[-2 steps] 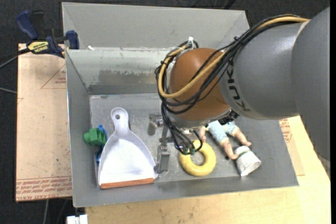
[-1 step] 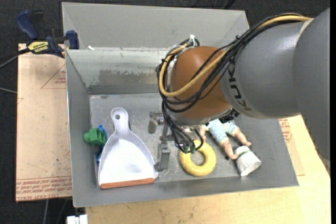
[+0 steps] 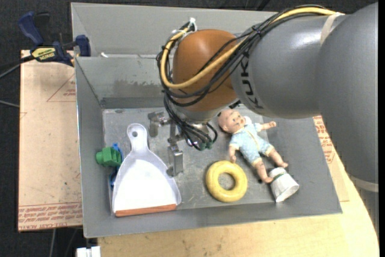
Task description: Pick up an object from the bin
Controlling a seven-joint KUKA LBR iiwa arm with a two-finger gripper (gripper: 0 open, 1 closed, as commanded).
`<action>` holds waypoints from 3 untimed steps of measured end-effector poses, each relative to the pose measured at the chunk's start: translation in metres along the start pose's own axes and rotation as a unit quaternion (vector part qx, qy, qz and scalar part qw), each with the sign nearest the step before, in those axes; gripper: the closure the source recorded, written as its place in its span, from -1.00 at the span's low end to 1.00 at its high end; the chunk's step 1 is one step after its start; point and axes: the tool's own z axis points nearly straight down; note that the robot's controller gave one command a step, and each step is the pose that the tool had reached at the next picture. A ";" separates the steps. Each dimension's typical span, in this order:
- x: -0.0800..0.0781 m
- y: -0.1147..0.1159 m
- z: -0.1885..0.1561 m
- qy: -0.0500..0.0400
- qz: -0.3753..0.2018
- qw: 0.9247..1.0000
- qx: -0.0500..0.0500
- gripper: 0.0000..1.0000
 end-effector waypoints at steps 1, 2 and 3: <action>0.013 0.047 0.012 -0.001 -0.214 0.977 0.000 -1.00; -0.032 0.044 0.017 -0.002 -0.311 0.950 0.000 -1.00; -0.042 0.065 0.053 -0.003 -0.261 0.965 -0.001 -1.00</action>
Offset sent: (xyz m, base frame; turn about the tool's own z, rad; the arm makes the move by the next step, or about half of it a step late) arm 0.0450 0.0524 -0.0208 -0.6774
